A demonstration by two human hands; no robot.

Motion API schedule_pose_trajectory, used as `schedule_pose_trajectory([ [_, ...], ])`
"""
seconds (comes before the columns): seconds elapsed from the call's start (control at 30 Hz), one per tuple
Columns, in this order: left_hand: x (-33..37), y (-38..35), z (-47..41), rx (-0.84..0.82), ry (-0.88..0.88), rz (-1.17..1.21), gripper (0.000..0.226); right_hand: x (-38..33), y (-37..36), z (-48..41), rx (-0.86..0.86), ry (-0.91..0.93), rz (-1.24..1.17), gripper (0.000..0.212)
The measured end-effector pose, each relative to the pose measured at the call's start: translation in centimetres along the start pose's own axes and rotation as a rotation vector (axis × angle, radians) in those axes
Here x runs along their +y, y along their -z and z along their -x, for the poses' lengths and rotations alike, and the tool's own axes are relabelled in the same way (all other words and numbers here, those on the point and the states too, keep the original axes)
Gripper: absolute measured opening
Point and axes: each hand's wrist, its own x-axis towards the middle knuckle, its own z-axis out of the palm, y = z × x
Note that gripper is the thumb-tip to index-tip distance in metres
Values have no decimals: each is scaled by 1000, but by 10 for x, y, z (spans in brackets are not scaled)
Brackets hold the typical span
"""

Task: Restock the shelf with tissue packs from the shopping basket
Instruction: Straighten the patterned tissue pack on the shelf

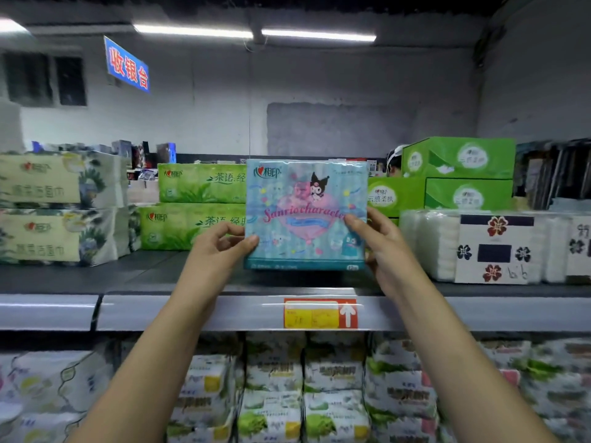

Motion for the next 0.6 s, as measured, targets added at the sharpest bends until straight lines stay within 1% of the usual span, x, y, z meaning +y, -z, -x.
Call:
schedule_pose_trajectory([
  [0.13, -13, 0, -14, -11, 14, -13, 15, 11, 5, -10, -13, -19, 24, 26],
  [0.23, -21, 1, -19, -26, 29, -39, 16, 18, 10, -14, -21, -36, 89, 23],
  [0.4, -30, 2, -25, -45, 117, -67, 16, 21, 13, -17, -23, -68, 234, 42],
  [0.6, -32, 3, -25, -78, 132, -63, 16, 24, 15, -18, -22, -77, 240, 42],
])
